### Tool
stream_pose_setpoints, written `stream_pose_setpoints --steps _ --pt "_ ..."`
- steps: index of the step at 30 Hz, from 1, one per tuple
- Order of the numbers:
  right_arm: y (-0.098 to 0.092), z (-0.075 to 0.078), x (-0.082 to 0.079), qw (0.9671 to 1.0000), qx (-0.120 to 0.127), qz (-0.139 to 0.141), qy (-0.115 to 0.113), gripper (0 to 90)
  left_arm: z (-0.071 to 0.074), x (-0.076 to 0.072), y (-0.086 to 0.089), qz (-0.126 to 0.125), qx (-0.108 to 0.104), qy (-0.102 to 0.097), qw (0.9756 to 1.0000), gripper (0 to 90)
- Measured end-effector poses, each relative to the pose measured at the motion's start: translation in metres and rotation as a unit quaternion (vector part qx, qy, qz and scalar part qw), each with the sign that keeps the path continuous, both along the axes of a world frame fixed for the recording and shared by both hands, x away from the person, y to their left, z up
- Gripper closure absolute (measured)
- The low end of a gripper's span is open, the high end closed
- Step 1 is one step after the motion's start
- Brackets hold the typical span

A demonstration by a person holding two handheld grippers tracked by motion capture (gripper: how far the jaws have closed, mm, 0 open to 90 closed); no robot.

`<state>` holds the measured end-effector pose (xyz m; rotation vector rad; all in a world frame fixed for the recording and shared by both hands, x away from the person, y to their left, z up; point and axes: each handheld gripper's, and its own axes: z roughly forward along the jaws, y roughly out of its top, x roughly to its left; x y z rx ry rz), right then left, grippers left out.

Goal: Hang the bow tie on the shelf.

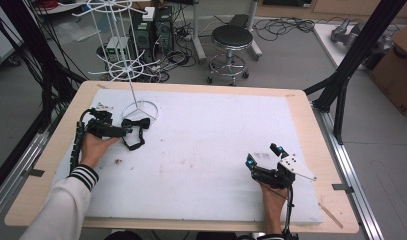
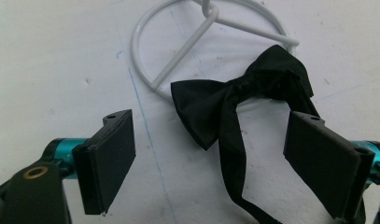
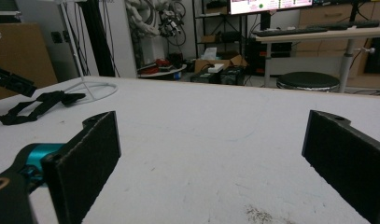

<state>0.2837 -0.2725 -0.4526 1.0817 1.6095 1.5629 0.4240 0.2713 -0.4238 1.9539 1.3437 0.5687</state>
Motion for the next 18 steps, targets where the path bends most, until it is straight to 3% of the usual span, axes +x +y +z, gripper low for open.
stream_pose_setpoints --steps 7,18 --pt "0.0008 0.0001 -0.0002 1.0000 -0.002 0.001 0.000 3.4 -0.0043 0.0024 -0.0001 0.006 -0.004 0.010 0.9999 28.1" --pt "0.0003 0.0000 0.0002 1.0000 -0.001 0.000 0.000 3.4 -0.0085 0.0051 -0.0012 0.010 -0.023 0.032 0.9992 35.7"
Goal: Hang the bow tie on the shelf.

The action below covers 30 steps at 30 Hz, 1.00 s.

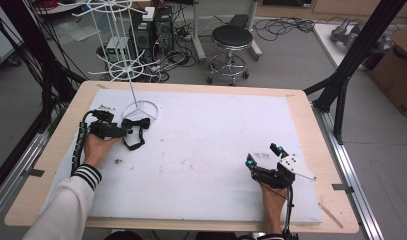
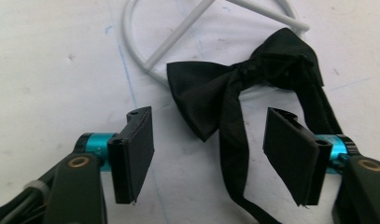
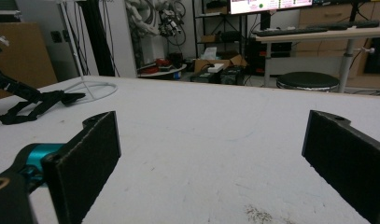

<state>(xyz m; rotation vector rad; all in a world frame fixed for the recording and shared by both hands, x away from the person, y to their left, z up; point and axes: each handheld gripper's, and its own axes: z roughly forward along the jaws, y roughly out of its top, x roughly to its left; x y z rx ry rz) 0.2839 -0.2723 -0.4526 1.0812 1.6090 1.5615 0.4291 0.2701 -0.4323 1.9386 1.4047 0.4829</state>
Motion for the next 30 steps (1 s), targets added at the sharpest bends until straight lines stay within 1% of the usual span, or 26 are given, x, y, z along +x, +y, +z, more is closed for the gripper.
stream_pose_setpoints --steps 4,5,6,7,8,9,12,14,17,20,22,27,30 --pt "0.000 0.000 0.000 1.0000 -0.001 0.000 0.000 3.4 -0.001 0.000 -0.003 0.001 0.004 0.002 1.0000 40.7" --pt "0.000 0.000 0.000 1.0000 -0.001 0.000 0.000 3.4 -0.001 0.000 -0.003 0.003 0.009 0.004 0.9999 42.1" --pt "0.000 0.000 0.000 1.0000 -0.001 0.000 -0.001 3.4 -0.001 0.000 -0.004 0.005 0.013 0.007 0.9999 42.2" --pt "0.000 0.000 0.000 1.0000 -0.001 0.000 0.000 3.4 -0.001 0.000 -0.004 0.005 0.012 0.007 0.9999 42.7" --pt "0.000 0.000 0.000 1.0000 -0.001 0.000 0.000 3.4 -0.001 0.000 -0.005 0.006 0.010 0.005 0.9999 45.6" --pt "0.000 0.000 0.000 1.0000 -0.001 0.000 -0.001 3.4 -0.001 0.000 -0.005 0.007 0.012 0.002 0.9999 47.8" --pt "0.000 0.000 0.000 1.0000 -0.003 0.000 -0.001 3.4 0.000 -0.001 -0.006 0.005 0.012 0.002 0.9999 53.6" --pt "0.000 0.000 0.000 1.0000 -0.002 0.000 -0.001 3.4 -0.001 -0.001 -0.008 0.005 0.019 0.006 0.9998 54.5" --pt "0.001 0.000 0.000 1.0000 -0.003 0.001 0.000 3.4 -0.002 -0.001 -0.011 0.004 0.035 0.005 0.9994 56.2" --pt "0.001 0.000 0.000 1.0000 -0.003 0.000 0.001 3.4 -0.003 -0.002 -0.014 0.002 0.045 0.002 0.9990 61.8" --pt "0.001 0.000 0.000 1.0000 -0.002 0.000 0.001 3.4 -0.003 -0.002 -0.014 0.001 0.044 0.001 0.9990 66.6" --pt "0.000 0.000 0.000 1.0000 -0.002 0.000 0.001 3.4 -0.002 -0.003 -0.015 0.000 0.048 -0.001 0.9988 77.7" --pt "0.000 0.000 0.000 1.0000 -0.002 0.000 0.001 3.4 -0.001 -0.004 -0.015 -0.003 0.050 -0.003 0.9987 81.7"
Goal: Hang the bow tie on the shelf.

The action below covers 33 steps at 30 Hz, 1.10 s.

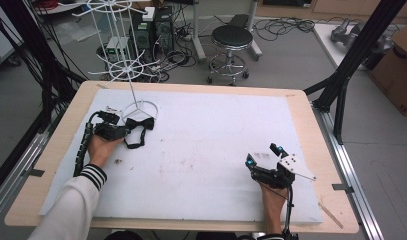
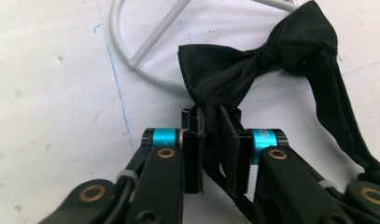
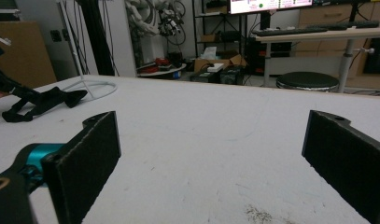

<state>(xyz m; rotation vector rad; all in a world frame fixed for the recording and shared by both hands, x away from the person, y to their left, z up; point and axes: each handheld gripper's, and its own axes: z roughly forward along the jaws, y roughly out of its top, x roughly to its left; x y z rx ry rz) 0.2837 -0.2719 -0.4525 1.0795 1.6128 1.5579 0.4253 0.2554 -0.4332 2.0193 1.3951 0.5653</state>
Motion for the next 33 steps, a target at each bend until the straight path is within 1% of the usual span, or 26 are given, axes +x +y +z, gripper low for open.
stream_pose_setpoints --steps 4,8,10,11,12,14,16,23,27,31,33 --pt "0.000 0.000 0.000 1.0000 0.000 0.000 0.000 3.4 0.001 -0.001 0.000 -0.005 0.002 -0.006 1.0000 84.0" --pt "0.000 0.000 0.000 1.0000 0.001 0.000 0.001 3.4 0.002 -0.002 0.001 -0.011 0.006 -0.006 0.9999 85.5" --pt "0.000 0.000 0.000 1.0000 -0.001 0.000 -0.001 3.4 0.002 -0.004 0.002 -0.010 0.005 -0.011 0.9999 85.6" --pt "0.000 0.000 0.000 1.0000 0.001 0.000 0.002 3.4 0.002 -0.004 0.003 -0.010 0.004 -0.013 0.9999 85.6" --pt "0.000 0.000 0.000 1.0000 0.000 -0.001 -0.001 3.4 0.002 -0.005 0.004 -0.008 0.004 -0.014 0.9999 85.8" --pt "0.000 0.000 0.000 1.0000 0.000 0.000 0.000 3.4 0.003 -0.007 0.006 -0.006 0.002 -0.022 0.9997 86.0" --pt "0.000 0.000 0.000 1.0000 0.000 0.000 0.001 3.4 0.005 -0.009 0.008 -0.006 0.002 -0.025 0.9997 86.4" --pt "0.000 0.000 0.000 1.0000 0.000 0.000 0.000 3.4 0.019 -0.018 0.013 -0.004 -0.013 -0.055 0.9984 86.9" --pt "0.001 0.000 0.000 1.0000 -0.002 -0.001 0.002 3.4 0.026 -0.023 0.014 -0.015 -0.014 -0.066 0.9976 87.1" --pt "0.001 0.000 0.000 1.0000 -0.004 -0.001 -0.002 3.4 0.035 -0.031 0.015 -0.023 -0.020 -0.083 0.9961 87.2" --pt "0.001 0.000 0.000 1.0000 -0.004 -0.001 -0.001 3.4 0.039 -0.034 0.015 -0.030 -0.018 -0.088 0.9955 87.2"
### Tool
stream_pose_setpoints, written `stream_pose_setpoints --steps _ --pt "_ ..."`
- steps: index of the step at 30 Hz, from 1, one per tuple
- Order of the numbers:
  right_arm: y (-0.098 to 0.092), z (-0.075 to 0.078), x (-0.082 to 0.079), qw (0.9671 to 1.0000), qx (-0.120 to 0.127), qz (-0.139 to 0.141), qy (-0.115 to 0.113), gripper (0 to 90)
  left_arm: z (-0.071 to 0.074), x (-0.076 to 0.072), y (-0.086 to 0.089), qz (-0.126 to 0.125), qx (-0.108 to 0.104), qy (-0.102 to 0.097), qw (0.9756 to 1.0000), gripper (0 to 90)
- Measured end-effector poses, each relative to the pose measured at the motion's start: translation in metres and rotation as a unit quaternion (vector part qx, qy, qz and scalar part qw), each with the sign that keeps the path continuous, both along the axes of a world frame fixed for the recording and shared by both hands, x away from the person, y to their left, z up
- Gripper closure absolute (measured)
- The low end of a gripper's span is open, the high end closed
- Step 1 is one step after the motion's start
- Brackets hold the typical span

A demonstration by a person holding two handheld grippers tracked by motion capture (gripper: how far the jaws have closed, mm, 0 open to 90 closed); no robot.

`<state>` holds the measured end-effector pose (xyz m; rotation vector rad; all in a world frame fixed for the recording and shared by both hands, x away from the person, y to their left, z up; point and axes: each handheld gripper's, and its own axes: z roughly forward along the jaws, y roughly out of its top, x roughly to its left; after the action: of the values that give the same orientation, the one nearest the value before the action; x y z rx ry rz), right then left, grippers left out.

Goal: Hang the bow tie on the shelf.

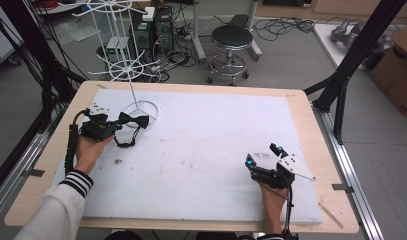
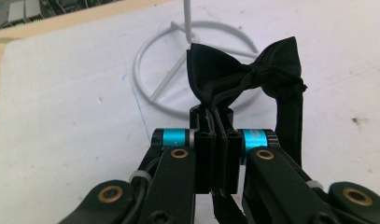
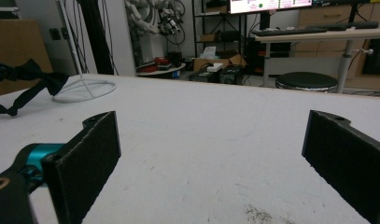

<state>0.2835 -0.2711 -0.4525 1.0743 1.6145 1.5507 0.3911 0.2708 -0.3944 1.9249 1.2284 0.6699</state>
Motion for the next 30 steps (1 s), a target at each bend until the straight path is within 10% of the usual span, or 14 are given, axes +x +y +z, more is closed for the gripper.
stream_pose_setpoints --steps 14,30 --pt "0.000 0.000 0.000 1.0000 0.000 0.000 0.000 3.4 0.012 -0.028 -0.001 -0.028 -0.018 -0.046 0.9984 87.2" --pt "0.000 0.000 0.000 1.0000 -0.004 0.000 -0.002 3.4 0.042 -0.059 -0.003 -0.050 -0.058 -0.121 0.9897 87.1"
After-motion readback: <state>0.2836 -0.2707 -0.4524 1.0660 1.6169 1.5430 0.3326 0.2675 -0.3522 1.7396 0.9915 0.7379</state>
